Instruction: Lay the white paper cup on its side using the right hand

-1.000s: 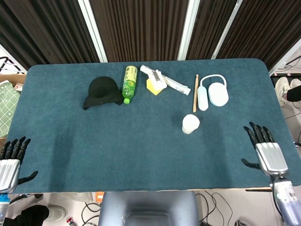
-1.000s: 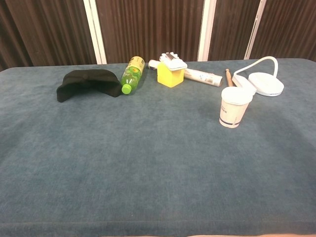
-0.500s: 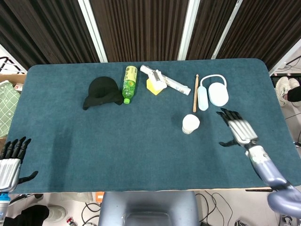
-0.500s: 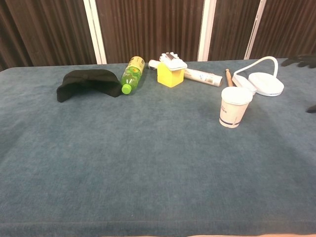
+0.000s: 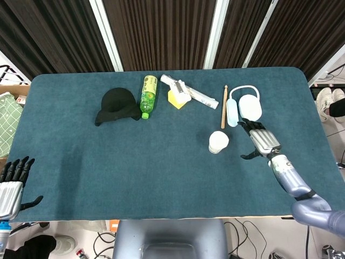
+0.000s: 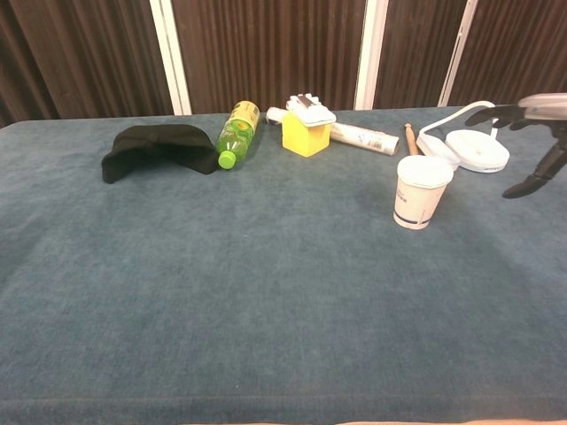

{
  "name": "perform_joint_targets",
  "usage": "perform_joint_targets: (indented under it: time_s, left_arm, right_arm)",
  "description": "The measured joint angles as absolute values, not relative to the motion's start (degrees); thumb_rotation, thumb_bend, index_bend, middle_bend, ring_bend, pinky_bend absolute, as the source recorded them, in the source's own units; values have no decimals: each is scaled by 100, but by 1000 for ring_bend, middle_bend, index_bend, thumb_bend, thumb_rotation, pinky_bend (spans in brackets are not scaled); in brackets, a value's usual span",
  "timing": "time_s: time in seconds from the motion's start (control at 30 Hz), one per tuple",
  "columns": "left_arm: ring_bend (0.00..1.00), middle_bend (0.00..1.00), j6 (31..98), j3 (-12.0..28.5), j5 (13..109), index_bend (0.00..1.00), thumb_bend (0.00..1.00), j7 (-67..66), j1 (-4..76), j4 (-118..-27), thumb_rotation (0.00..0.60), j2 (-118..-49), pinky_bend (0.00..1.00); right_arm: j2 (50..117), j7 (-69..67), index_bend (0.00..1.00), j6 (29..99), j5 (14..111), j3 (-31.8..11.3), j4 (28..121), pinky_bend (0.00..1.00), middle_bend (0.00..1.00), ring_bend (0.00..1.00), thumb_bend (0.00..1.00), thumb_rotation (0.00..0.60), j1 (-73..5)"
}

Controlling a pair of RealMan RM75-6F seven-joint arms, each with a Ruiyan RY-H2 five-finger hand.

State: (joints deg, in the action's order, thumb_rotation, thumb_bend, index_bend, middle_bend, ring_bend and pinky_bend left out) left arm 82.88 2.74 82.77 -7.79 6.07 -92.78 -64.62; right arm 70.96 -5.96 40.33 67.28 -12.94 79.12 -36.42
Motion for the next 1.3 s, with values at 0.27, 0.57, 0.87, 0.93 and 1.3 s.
perform_joint_targets:
  time_s: [0.27,0.57,0.87,0.93,1.3]
  left_arm:
    - [0,0,8281,269,8280,2,2,-771,610,-9281,599,-6451,0]
    - [1,0,8282,238,8332,2,4,-722,608,-9231,599,-6456,0]
    - [0,0,8271,229,8360,2,7,-712,620,-9249,599,-6430,0]
    - [0,0,8273,227,8364,2,8,-716,620,-9245,599,-6430,0]
    - [0,0,8275,208,8399,2,19,-727,624,-9230,599,-6425,1]
  right_arm:
    - [7376,-543,95,3706,6698,-1283,7777,0,46,0,50,600,-4036]
    - [7590,-305,210,3717,6509,-1289,7714,100,100,0,75,600,-4267]
    - [7660,-37,272,3737,6238,-1263,7652,158,137,20,109,600,-4392]
    - [7686,28,290,3743,6152,-1265,7632,181,144,28,117,600,-4429]
    - [7827,235,357,3737,5843,-1225,7522,241,202,69,146,600,-4586]
